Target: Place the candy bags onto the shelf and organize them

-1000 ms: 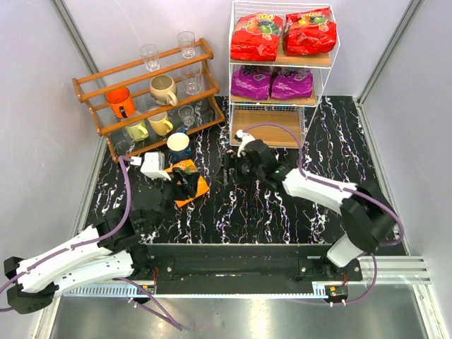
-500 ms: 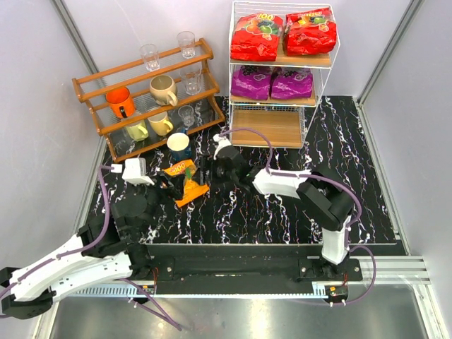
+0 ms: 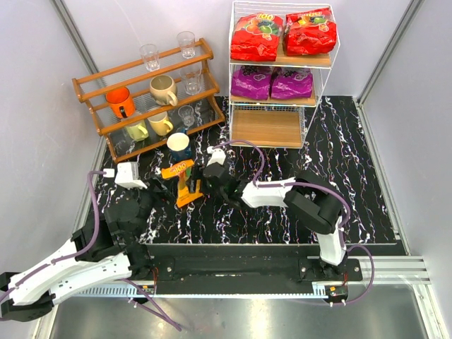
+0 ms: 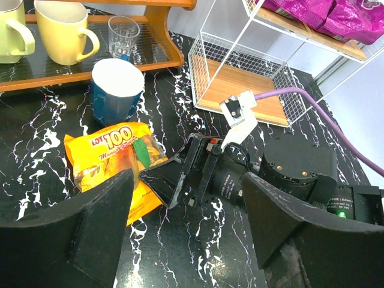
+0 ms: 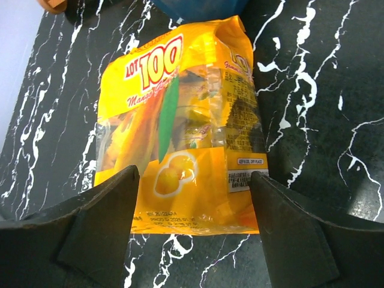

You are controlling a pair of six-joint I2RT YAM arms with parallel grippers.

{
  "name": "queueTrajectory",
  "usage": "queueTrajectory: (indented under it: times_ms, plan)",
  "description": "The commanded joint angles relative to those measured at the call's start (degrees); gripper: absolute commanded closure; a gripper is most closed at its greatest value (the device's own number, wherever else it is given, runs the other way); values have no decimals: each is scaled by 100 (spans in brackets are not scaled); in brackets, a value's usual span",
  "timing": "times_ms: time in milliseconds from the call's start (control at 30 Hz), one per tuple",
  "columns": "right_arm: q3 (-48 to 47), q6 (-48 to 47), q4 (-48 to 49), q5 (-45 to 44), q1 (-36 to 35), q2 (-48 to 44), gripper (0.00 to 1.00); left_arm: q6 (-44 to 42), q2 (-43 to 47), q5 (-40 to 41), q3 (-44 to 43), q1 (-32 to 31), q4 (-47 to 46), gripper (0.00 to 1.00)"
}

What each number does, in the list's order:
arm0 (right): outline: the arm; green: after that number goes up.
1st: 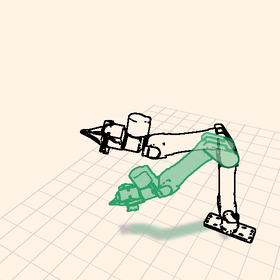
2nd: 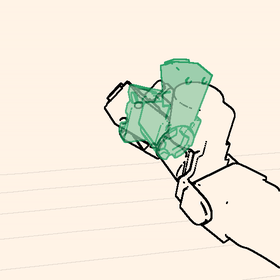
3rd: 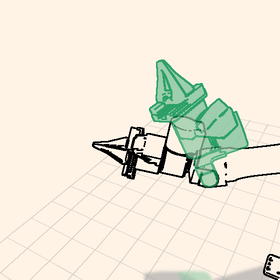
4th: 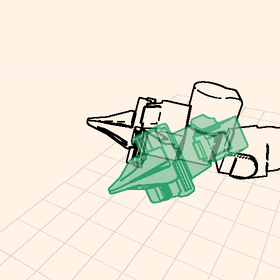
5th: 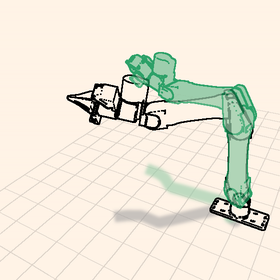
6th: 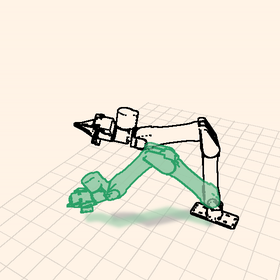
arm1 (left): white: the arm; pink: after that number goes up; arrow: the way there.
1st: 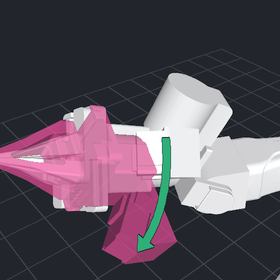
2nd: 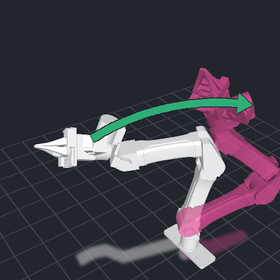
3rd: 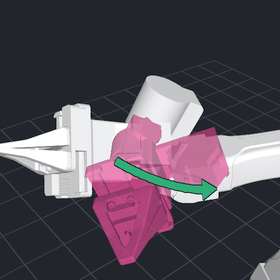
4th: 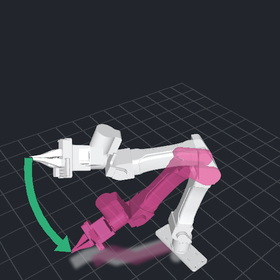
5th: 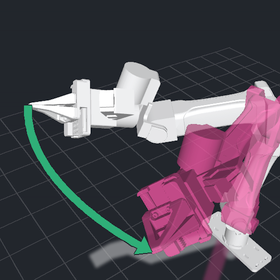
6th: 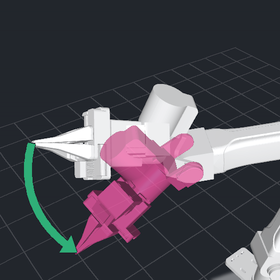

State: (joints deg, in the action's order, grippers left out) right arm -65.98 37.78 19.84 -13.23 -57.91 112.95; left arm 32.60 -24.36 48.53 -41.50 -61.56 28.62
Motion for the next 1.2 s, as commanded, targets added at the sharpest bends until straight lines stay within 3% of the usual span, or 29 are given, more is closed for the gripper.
queueTrajectory:
  times_ms: [0,167,200,267,300,333,533,633,767,900,1167]
  plan:
    - [14,256,-24,-646,-115,166,17,1,151,113,124,-23,12,24]
    - [242,335,310,-426,-124,289,33,89,247,95,212,-23,47,24]
    - [287,344,371,-426,-124,298,50,106,265,95,229,-23,47,24]
    - [522,169,529,-443,-133,228,71,106,300,95,265,-23,47,24]
    - [663,90,748,-539,-142,150,92,106,309,86,282,-23,47,24]
    - [839,-24,872,-705,-159,-121,100,115,318,86,317,-23,47,25]
    - [2903,-718,2024,-2515,-291,-1824,100,194,458,51,484,-23,21,24]
    - [3274,-1254,2130,-3254,-282,-2607,100,177,494,60,616,-23,-111,25]
    - [3556,-2369,2629,-3861,-186,-2971,100,28,441,68,792,-23,-452,25]
    - [3723,-3258,3805,-3565,384,-2875,100,-166,231,60,950,-23,-840,25]
    - [3417,-3646,4300,-1860,1808,-2831,100,-386,-209,16,1143,-23,-1490,25]
